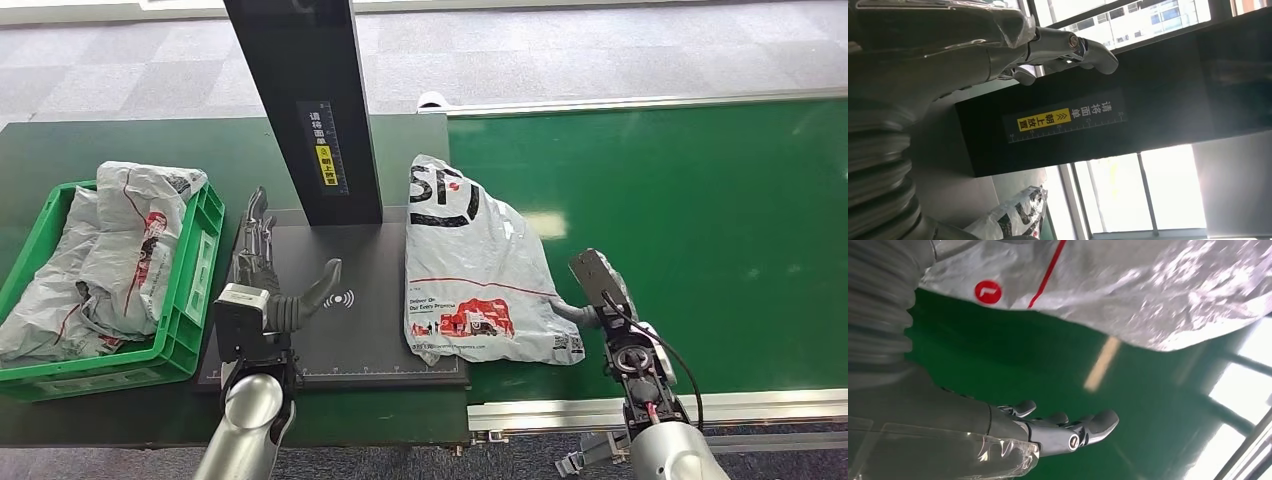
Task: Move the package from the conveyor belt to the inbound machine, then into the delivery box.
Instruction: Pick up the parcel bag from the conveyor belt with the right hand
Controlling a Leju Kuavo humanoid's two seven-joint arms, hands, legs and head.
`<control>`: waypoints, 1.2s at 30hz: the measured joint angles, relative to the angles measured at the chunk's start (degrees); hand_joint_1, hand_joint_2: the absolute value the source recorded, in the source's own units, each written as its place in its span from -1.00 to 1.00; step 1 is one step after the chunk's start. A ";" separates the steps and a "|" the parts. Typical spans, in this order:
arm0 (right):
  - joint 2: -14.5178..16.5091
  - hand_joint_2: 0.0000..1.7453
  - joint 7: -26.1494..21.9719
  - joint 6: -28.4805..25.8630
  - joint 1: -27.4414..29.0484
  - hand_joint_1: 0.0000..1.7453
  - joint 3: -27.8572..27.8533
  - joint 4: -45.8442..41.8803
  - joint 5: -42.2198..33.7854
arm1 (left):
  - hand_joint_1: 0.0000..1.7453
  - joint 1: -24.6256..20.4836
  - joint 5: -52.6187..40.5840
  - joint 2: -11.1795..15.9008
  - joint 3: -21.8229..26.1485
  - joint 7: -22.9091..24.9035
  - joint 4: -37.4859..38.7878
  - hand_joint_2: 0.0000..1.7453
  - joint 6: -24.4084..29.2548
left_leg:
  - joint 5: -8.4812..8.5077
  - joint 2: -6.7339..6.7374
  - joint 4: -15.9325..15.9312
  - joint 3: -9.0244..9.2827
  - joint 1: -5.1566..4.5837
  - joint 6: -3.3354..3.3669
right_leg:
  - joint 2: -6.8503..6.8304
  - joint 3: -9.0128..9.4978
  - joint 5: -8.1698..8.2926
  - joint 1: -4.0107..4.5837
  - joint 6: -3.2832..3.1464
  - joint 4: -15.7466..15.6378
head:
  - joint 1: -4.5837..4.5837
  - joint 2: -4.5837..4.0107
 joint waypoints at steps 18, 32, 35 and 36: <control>5.59 1.00 2.83 1.23 -4.08 -1.00 1.84 6.48 1.01 | -1.00 -1.20 0.73 -0.64 -0.64 0.62 -0.04 1.00 0.12 | -0.01 -0.06 0.01 -0.02 -0.01 0.01 | -0.03 -0.01 -0.01 -0.01 0.01 -0.01 | 0.00 0.00; 10.12 1.00 4.00 10.62 -1.82 0.95 -0.16 9.34 -6.25 | -1.00 -2.99 0.61 -1.45 -1.24 1.26 0.48 1.00 -0.26 | -0.03 0.01 0.00 0.01 0.00 0.00 | 0.06 -0.02 -0.01 0.01 0.00 -0.01 | 0.01 0.00; 10.38 1.00 4.00 10.96 -1.67 1.00 -0.57 9.62 -6.52 | -1.00 -3.00 0.61 -1.44 -1.38 1.27 0.55 1.00 -0.27 | -0.04 0.05 0.00 0.04 0.00 0.00 | 0.14 -0.01 -0.01 0.01 0.00 -0.01 | 0.01 0.00; 10.43 1.00 4.00 11.10 -1.62 1.00 -0.73 9.66 -6.64 | -1.00 -3.00 0.61 -1.43 -1.40 1.27 0.55 1.00 -0.29 | -0.04 0.06 0.00 0.05 0.00 0.00 | 0.14 -0.01 -0.01 0.01 0.00 -0.01 | 0.01 0.00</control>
